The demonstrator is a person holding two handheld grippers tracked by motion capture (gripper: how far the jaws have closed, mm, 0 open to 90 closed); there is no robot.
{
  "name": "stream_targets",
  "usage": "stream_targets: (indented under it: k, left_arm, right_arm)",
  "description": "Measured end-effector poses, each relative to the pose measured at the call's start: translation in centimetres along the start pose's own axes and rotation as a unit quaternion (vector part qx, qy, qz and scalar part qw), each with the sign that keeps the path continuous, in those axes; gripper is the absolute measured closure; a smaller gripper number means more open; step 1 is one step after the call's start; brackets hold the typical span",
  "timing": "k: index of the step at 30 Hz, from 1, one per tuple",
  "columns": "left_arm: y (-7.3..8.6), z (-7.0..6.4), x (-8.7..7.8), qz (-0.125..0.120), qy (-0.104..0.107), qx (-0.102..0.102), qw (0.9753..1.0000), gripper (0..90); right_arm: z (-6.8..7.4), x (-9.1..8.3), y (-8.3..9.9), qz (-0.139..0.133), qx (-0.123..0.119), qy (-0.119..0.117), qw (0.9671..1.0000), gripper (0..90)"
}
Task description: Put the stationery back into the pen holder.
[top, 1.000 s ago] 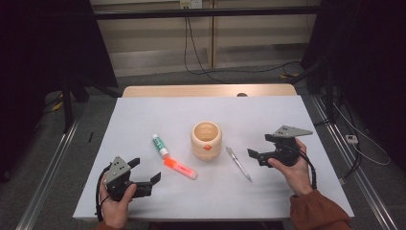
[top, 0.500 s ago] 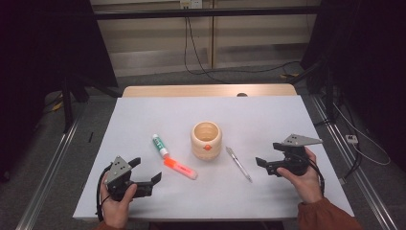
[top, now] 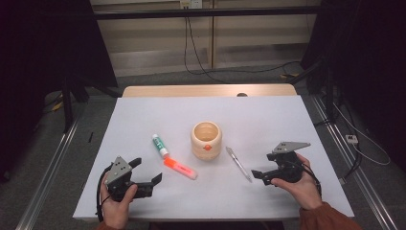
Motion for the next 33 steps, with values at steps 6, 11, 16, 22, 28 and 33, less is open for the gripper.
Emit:
stream_targets:
  k: [6,11,16,22,28,33]
  left_arm:
    - [0.0,0.1,0.0,0.001,0.001,-0.003,1.0000,6.0]
    - [0.0,0.1,0.1,0.000,0.003,-0.003,1.0000,6.0]
    - [0.0,0.1,0.1,0.002,0.001,-0.004,1.0000,6.0]
    - [0.1,0.1,0.1,0.002,0.001,-0.004,1.0000,6.0]
    - [0.1,0.1,0.1,0.002,0.001,-0.005,1.0000,6.0]
    - [0.1,0.1,0.1,0.004,0.001,-0.002,1.0000,6.0]
  right_arm:
    - [0.5,0.8,-0.3,0.028,0.001,-0.001,0.9996,23.1]
    - [1.5,1.8,-1.0,0.043,0.002,-0.004,0.9991,27.8]
    - [1.9,2.6,-1.8,0.067,0.006,0.000,0.9977,40.4]
    - [2.2,3.8,-2.4,0.092,0.012,0.009,0.9956,48.6]
    - [2.3,4.6,-2.7,0.120,0.017,0.020,0.9925,57.0]
    - [2.4,5.0,-3.2,0.135,0.022,0.012,0.9905,63.1]
Point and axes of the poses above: each handheld gripper's, and its own axes: x roughly forward along the jaws, y roughly out of its underside, z roughly to its left, the point moved 3 cm from there along x, roughly forward along the jaws, and after that the axes turned 8 degrees about -x, right-handed, at the moved point
